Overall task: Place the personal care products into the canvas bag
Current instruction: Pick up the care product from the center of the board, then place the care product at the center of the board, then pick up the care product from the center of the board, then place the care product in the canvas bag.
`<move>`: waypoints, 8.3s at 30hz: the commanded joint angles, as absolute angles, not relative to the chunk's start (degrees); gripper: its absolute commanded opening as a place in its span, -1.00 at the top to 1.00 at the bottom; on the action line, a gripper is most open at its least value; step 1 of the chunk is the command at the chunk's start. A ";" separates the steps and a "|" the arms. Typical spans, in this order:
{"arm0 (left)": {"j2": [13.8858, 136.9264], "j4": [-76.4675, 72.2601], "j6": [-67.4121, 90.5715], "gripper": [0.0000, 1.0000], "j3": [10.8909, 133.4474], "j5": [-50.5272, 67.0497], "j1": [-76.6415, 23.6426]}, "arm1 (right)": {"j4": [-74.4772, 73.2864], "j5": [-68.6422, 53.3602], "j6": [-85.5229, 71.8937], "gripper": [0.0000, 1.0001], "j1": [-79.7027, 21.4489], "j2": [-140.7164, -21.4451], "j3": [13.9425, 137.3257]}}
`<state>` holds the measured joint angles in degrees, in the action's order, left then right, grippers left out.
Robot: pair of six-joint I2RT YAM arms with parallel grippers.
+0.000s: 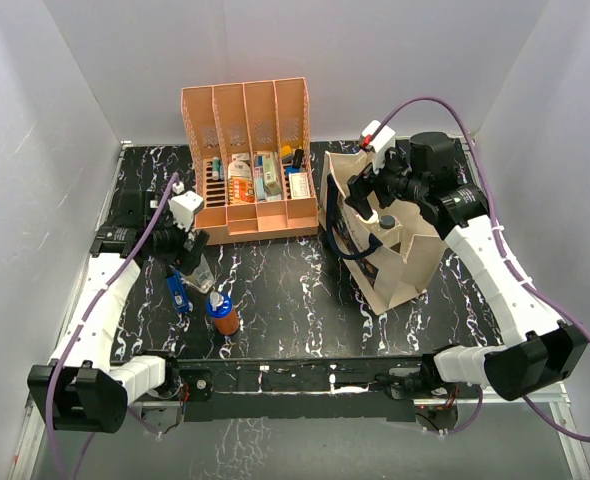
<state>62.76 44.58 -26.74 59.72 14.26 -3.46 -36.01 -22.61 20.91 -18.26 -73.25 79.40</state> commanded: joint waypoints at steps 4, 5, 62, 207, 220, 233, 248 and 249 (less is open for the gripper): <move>64.15 41.80 -26.11 -0.78 56.89 15.25 -5.17 | -34.18 -22.88 21.42 -0.80 -18.41 -70.86 79.91; 64.28 41.41 -26.25 -0.67 56.84 15.96 -5.45 | -34.27 -23.00 21.42 -0.80 -18.45 -70.84 79.84; 79.26 41.56 -36.33 -0.76 68.94 33.66 -41.97 | -41.97 -45.18 34.46 -0.84 -15.55 -66.10 70.81; 60.87 24.96 -14.48 -0.95 64.36 30.34 0.00 | -41.16 -27.57 16.91 0.84 -17.31 -72.87 110.72; 60.34 24.92 -13.89 -0.95 64.00 31.89 0.00 | -37.91 -18.03 17.83 0.84 -11.57 -67.23 95.73; 60.34 24.79 -14.44 -0.94 63.29 32.50 0.00 | -36.55 -19.00 17.69 0.85 -9.81 -63.44 86.42; 60.65 24.87 -14.85 -0.94 62.88 33.89 -0.02 | -45.70 -21.57 26.98 -0.47 -9.63 -60.81 83.97; 60.73 24.87 -14.85 -0.94 62.92 34.04 -0.07 | -46.91 -20.29 27.83 -0.50 -9.48 -60.34 83.74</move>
<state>61.41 25.65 -14.33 63.18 31.97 -0.45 -43.33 -21.98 22.79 -9.98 -63.05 84.23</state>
